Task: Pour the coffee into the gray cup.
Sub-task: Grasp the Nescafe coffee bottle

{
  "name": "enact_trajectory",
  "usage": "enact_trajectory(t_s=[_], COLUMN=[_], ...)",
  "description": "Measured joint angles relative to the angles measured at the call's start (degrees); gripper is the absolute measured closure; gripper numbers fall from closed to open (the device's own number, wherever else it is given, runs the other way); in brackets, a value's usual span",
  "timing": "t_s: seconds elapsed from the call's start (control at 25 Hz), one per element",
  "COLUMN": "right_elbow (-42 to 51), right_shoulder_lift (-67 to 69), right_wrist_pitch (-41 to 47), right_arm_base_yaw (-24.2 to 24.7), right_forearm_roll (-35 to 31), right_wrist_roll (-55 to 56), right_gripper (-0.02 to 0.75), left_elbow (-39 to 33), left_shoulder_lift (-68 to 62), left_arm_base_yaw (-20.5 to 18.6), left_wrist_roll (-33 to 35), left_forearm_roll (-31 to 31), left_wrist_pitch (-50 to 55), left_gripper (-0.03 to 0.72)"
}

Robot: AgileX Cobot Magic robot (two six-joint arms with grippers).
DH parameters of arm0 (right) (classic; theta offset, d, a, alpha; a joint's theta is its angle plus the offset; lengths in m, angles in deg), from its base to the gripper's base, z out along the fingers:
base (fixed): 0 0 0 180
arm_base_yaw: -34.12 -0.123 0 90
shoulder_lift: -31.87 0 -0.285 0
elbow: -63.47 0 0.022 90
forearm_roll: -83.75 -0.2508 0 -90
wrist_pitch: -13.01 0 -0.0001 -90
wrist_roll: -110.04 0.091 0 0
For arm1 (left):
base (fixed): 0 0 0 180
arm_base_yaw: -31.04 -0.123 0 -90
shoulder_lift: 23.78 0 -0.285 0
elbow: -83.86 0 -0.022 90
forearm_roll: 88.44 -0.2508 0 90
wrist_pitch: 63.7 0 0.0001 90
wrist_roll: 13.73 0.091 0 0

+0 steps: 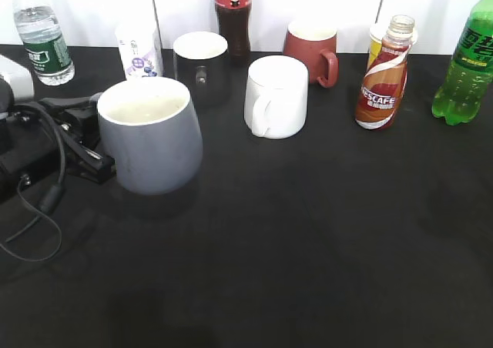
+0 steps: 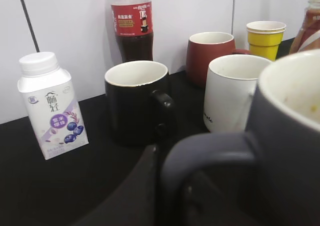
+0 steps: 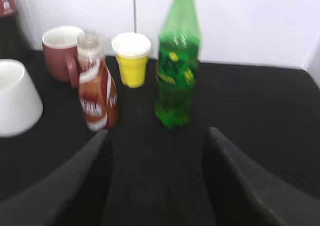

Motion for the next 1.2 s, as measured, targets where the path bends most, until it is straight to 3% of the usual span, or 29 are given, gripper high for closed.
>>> enact_trajectory(t_s=[0.56,0.8,0.92,1.2], right_elbow=[0.0,0.0,0.0,-0.3], right_shoulder_lift=[38.9,47.9,54.7,70.0], right_wrist_pitch=[-44.6,-50.3,-57.4,-71.2], right_arm_base_yaw=[0.0,-8.4,-8.5,-8.5], right_forearm_roll=[1.3,1.8,-0.9,-5.3], right_wrist_roll=[0.8,2.0,2.2,2.2], right_gripper=[0.287,0.285,0.103,0.087], left_elbow=[0.0,0.0,0.0,0.0], left_shoulder_lift=[0.0,0.0,0.0,0.0], left_arm_base_yaw=[0.0,0.0,0.0,0.0], left_wrist_roll=[0.0,0.0,0.0,0.0], left_forearm_roll=[0.1,0.1,0.1,0.1], left_wrist_pitch=[-0.4,-0.4,-0.4,-1.1], left_gripper=[0.646,0.646,0.646,0.646])
